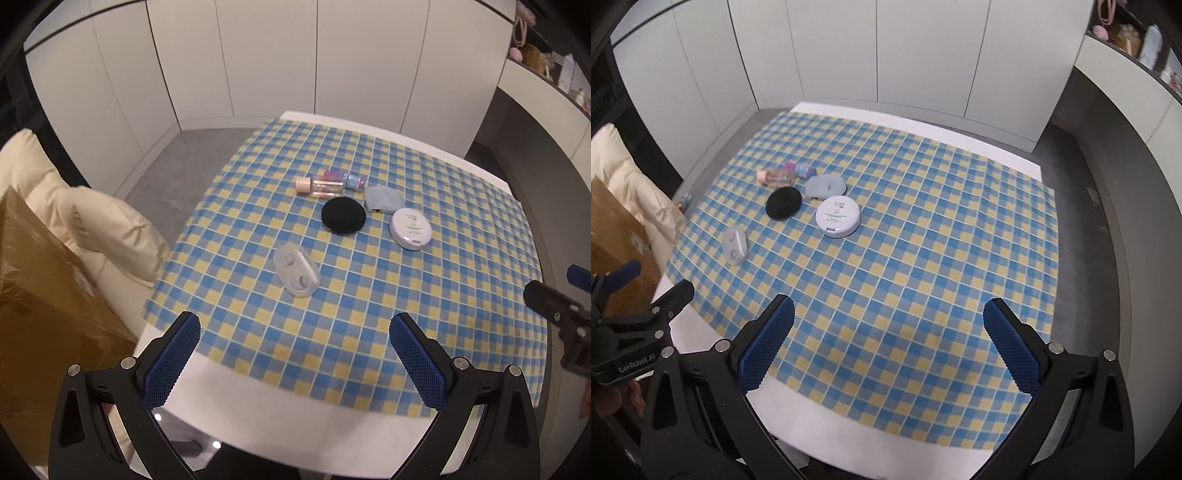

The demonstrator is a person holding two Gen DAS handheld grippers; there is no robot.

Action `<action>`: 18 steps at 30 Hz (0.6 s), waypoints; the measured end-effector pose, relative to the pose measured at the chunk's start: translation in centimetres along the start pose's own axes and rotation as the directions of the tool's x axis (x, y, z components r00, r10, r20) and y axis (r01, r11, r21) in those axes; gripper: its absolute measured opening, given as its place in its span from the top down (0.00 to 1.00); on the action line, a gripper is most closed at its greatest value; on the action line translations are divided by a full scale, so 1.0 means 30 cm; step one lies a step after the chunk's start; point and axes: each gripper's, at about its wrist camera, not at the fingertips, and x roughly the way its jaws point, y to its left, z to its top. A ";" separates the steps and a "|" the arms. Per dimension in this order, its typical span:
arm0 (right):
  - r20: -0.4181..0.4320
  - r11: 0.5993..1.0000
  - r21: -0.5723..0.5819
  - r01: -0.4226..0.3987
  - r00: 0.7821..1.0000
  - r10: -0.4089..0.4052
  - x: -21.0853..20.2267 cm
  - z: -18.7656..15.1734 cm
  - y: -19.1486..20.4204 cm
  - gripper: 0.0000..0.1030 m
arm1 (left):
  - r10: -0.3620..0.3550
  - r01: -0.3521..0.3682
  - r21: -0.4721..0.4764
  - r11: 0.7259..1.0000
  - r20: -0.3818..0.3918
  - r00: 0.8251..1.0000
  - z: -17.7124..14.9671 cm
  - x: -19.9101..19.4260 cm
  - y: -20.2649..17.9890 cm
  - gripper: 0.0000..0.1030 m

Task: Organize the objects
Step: 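Move both tools over the checkered table toward the cosmetics, then grasp the clear oval container with left tool while right tool grasps the white compact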

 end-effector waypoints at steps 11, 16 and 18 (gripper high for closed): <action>-0.066 0.996 -0.082 -0.034 0.997 0.028 0.255 0.070 0.075 0.00 | 0.015 -0.022 -0.092 0.996 -0.080 0.997 0.034 0.232 0.035 0.01; -0.102 0.996 -0.077 -0.050 0.994 0.042 0.363 0.074 0.071 0.00 | 0.017 -0.031 -0.115 0.993 -0.117 0.993 0.065 0.313 0.041 0.05; -0.109 0.996 -0.078 -0.052 0.993 0.043 0.396 0.079 0.074 0.00 | 0.011 -0.028 -0.129 0.991 -0.131 0.991 0.074 0.340 0.042 0.09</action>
